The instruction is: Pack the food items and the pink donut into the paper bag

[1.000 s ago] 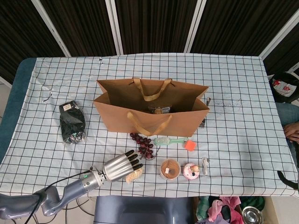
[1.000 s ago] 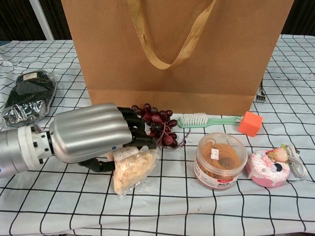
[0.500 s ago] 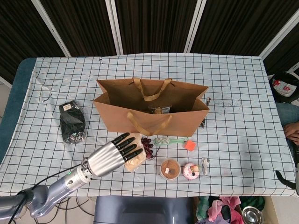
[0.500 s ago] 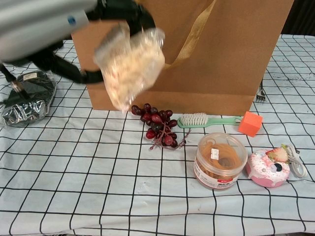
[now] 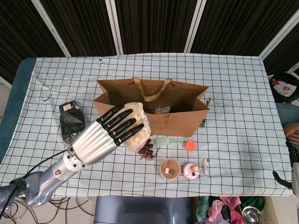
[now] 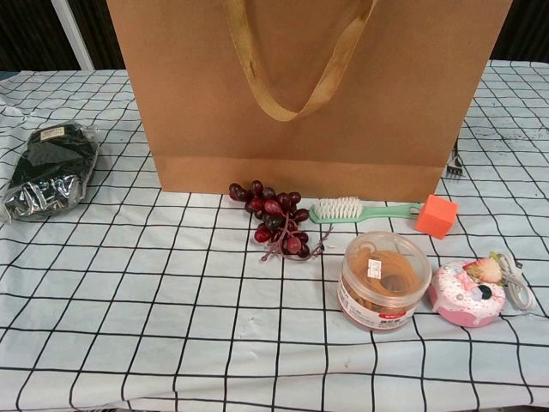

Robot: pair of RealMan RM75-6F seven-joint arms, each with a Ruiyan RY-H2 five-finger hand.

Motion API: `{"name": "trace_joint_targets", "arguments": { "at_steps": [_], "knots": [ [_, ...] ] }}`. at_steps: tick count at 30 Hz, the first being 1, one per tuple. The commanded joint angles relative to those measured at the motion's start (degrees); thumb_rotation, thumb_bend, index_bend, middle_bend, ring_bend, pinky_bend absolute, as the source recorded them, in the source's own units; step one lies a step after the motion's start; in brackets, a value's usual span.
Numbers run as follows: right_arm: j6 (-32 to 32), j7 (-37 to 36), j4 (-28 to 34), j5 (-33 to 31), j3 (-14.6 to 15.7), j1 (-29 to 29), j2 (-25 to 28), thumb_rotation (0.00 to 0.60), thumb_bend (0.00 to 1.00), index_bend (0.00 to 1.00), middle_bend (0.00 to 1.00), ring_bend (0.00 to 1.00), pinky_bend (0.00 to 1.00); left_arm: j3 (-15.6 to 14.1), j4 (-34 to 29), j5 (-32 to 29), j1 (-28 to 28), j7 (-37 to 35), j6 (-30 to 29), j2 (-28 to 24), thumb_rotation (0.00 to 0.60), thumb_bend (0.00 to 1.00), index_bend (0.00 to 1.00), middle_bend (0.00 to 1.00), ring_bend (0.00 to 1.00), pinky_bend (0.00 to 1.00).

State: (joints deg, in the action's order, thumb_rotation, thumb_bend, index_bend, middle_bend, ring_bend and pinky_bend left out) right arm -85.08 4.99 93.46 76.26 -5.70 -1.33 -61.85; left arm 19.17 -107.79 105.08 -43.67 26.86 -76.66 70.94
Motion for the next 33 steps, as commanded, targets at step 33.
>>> {"name": "trace_joint_targets", "arguments": {
  "at_steps": [33],
  "knots": [
    [-0.53,-1.72,-0.4,-0.02,-0.35,-0.26,0.58,0.6,0.18,0.05,0.14,0.24,0.23,5.33,11.67,-29.92,-12.05,13.46,13.5,8.21,0.6,0.02,0.14,0.08,0.0,0.1]
  ]
}}
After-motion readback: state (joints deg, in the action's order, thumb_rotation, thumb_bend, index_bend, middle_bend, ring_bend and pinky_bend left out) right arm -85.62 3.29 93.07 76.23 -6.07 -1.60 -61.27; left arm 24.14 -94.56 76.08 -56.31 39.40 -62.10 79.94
